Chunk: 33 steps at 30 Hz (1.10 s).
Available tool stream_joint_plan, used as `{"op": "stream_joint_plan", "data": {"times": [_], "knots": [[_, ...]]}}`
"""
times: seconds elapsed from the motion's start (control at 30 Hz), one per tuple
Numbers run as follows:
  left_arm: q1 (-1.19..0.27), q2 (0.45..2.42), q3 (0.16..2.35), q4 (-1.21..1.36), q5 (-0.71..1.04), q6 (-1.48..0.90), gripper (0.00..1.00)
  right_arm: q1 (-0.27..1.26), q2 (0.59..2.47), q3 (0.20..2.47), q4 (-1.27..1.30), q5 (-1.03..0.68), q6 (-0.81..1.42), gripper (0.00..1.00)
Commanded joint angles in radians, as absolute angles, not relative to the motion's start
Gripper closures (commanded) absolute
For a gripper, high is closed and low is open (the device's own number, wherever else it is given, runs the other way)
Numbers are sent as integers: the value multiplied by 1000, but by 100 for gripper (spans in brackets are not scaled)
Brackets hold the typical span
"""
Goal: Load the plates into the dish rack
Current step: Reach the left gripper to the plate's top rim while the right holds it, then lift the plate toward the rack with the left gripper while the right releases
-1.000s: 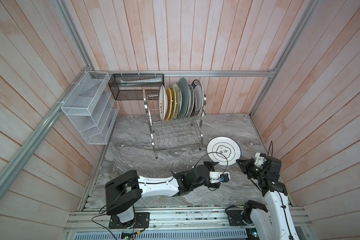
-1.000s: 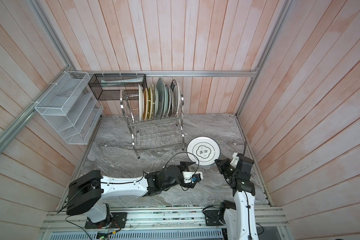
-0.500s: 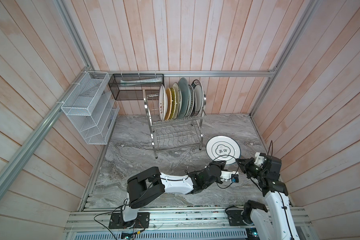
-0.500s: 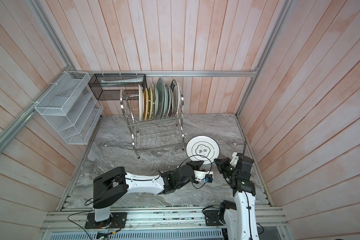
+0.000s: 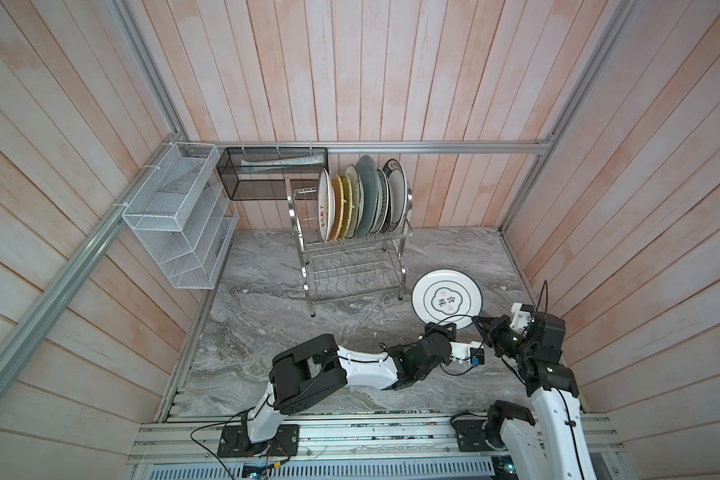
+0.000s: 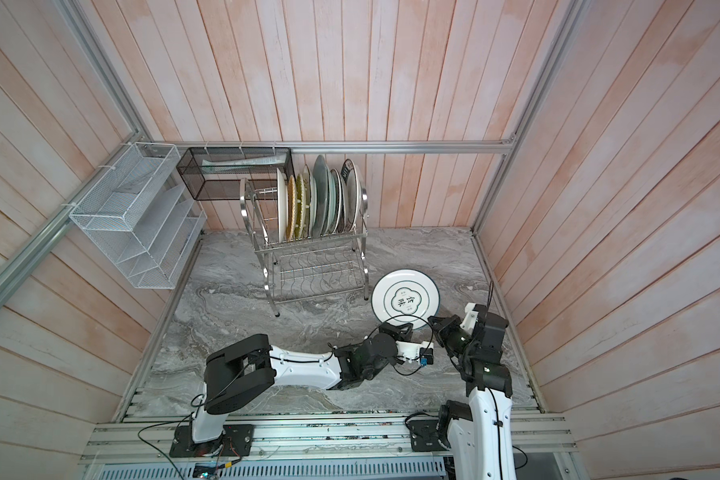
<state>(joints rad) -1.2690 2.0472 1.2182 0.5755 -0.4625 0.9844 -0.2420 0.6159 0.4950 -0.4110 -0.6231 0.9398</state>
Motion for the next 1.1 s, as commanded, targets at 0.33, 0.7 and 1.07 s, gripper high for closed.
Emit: {"op": "stream_joint_plan", "data": {"times": [0.33, 0.7, 1.07], "knots": [[-1321, 1708, 970, 604, -365, 800, 100, -237, 677, 655, -366, -575, 892, 11], [-1365, 1156, 997, 382, -220, 325, 100, -237, 641, 636, -241, -557, 776, 2], [-1240, 1148, 1370, 357, -526, 319, 100, -199, 605, 553, -162, -601, 790, 2]]}}
